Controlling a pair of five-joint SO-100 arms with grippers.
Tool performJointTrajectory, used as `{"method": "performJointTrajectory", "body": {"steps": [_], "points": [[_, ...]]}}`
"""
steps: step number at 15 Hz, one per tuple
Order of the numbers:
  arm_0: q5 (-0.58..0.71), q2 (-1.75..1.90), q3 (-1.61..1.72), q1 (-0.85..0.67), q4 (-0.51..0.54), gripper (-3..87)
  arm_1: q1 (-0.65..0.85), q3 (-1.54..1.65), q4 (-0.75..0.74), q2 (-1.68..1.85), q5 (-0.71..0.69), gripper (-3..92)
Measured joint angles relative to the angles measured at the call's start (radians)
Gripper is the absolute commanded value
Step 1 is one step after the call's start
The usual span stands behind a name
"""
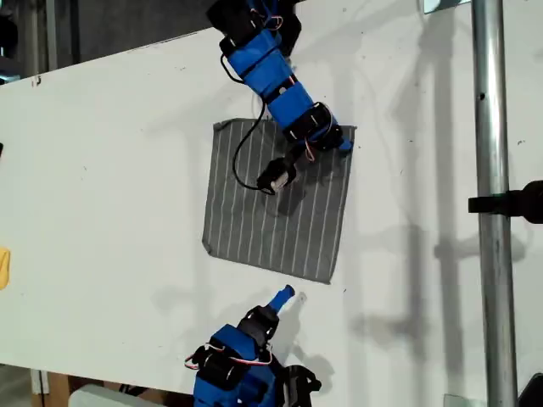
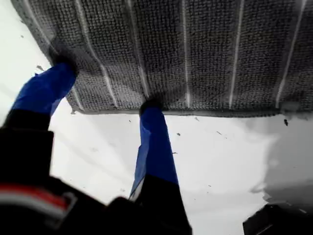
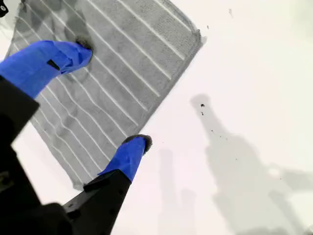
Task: Grasp corners of a towel and fold twice.
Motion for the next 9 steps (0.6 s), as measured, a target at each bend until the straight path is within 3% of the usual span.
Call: {"method": "performJointTrajectory", "body": {"steps": [3, 9], "points": [[-0.017, -0.005, 0.000, 0.000, 0.006, 30.6, 0.018, 0.021, -0.086, -0.009, 0.009, -0.2], [0.014, -0.233, -0.127, -0.009, 0.006, 31.9, 0.023, 0.043, -0.104, 0.012, 0.008, -0.2]]}}
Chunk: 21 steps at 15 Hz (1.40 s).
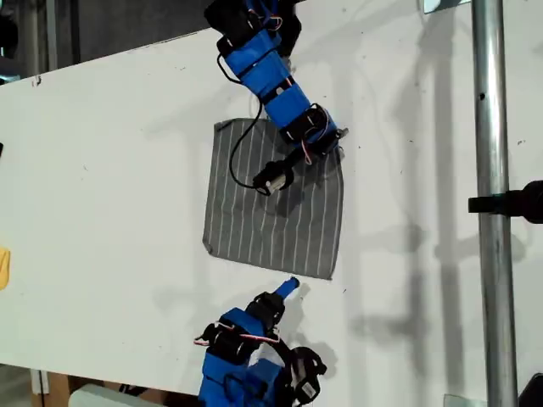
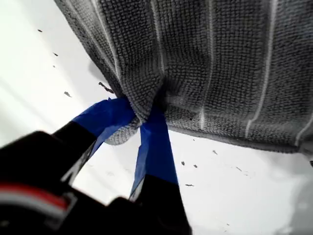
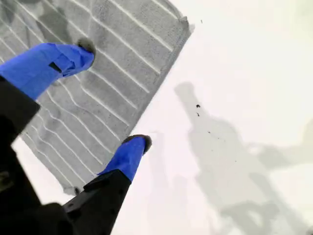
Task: Grasp corners of a towel and fold twice.
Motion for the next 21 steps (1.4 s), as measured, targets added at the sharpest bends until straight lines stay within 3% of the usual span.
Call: {"method": "performJointTrajectory", "body": {"steps": [7, 14, 15, 17, 21], "points": [[-0.017, -0.604, -0.526, 0.077, 0.025, 32.9, 0.005, 0.000, 0.000, 0.003, -0.008, -0.2], [-0.121, -0.815, -0.523, 0.095, -0.055, 33.5, 0.006, 0.002, 0.000, 0.015, -0.008, -0.2], [-0.121, -0.815, -0.500, 0.095, -0.087, 25.9, 0.006, 0.002, 0.000, 0.015, -0.008, -0.2], [-0.118, -0.801, -0.410, 0.097, -0.210, -2.8, 0.006, 0.003, -0.005, 0.015, -0.008, -0.2], [-0.101, -0.782, -0.370, 0.091, -0.278, -2.8, 0.020, 0.003, -0.006, 0.046, -0.006, -0.2]]}}
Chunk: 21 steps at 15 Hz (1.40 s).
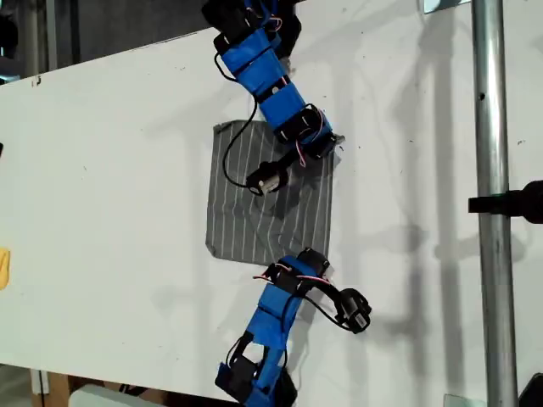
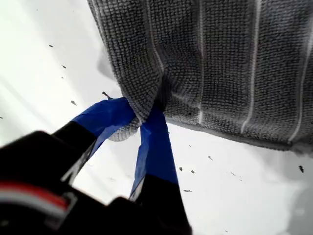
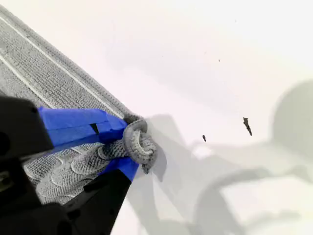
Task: Grasp corners of a towel and fold twice.
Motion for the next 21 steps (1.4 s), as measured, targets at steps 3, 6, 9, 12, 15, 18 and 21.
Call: {"method": "performJointTrajectory", "body": {"steps": [3, 6, 9, 12, 15, 18, 21], "points": [[0.003, 0.025, -0.037, -0.008, 0.064, -2.8, -0.008, -0.003, 0.000, 0.057, 0.000, -0.2], [0.011, 0.098, -0.183, 0.043, 0.287, -2.8, -0.080, -0.158, -0.009, 0.124, -0.031, -0.2], [-0.023, 0.267, -0.158, 0.101, 0.325, -2.8, -0.126, -0.439, 0.064, 0.061, -0.055, -0.2], [0.040, 0.290, -0.060, 0.006, 0.325, -2.8, -0.052, -0.371, 0.186, 0.081, 0.009, -0.2], [0.221, 0.291, -0.057, -0.147, 0.291, -2.8, 0.057, -0.209, 0.304, 0.196, 0.066, -0.2], [0.443, 0.282, -0.097, -0.334, 0.275, -2.8, 0.181, -0.103, 0.433, 0.256, 0.092, -0.2], [0.597, 0.195, -0.247, -0.488, 0.275, -2.8, 0.322, 0.124, 0.440, 0.453, 0.117, -0.2]]}}
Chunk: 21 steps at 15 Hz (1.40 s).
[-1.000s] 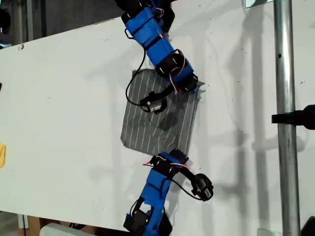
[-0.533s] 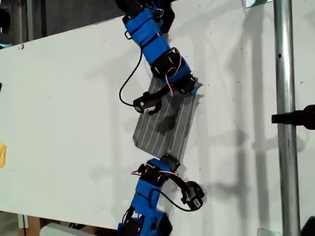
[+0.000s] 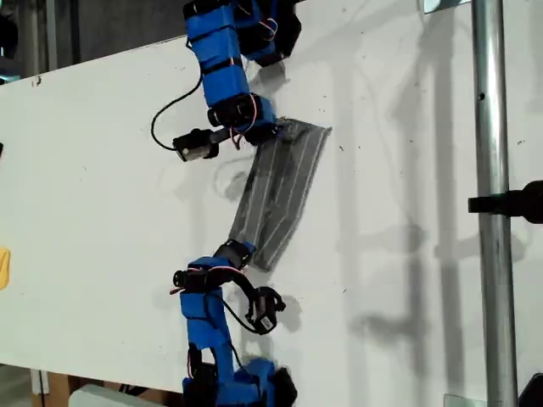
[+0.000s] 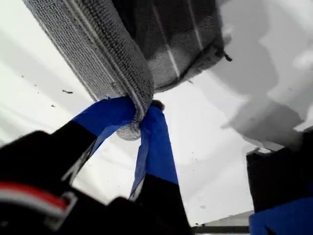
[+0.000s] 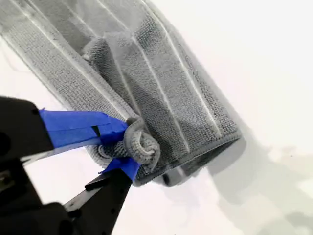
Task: Grasp corners of a towel and fold twice.
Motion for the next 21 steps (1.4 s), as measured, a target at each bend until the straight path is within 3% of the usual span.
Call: {"method": "performJointTrajectory", "body": {"steps": [2, 5, 8, 10, 15, 18, 19, 21], "points": [[0.080, -0.023, -0.060, -0.086, -0.015, -2.8, 0.109, 0.167, -0.014, 0.227, -0.028, -0.2], [0.123, -0.023, -0.094, -0.167, -0.028, -2.8, 0.288, 0.267, -0.017, 0.566, -0.192, -0.2], [0.123, -0.023, -0.092, -0.184, -0.029, -2.8, 0.337, 0.279, -0.049, 0.652, -0.299, -0.2], [0.091, -0.032, -0.071, -0.178, -0.029, -2.7, 0.253, 0.334, -0.118, 0.646, -0.256, -0.2], [-0.044, -0.107, -0.069, -0.037, 0.003, -2.6, -0.015, 0.495, -0.308, 0.566, 0.035, -0.2], [-0.114, -0.135, -0.069, 0.026, 0.006, -2.4, -0.106, 0.583, -0.451, 0.503, 0.132, -0.2], [-0.120, -0.166, -0.067, 0.026, 0.005, -1.5, -0.109, 0.614, -0.523, 0.463, 0.143, -0.2], [-0.121, -0.250, -0.067, 0.026, -0.011, 8.6, -0.100, 0.614, -0.603, 0.347, 0.141, -0.2]]}}
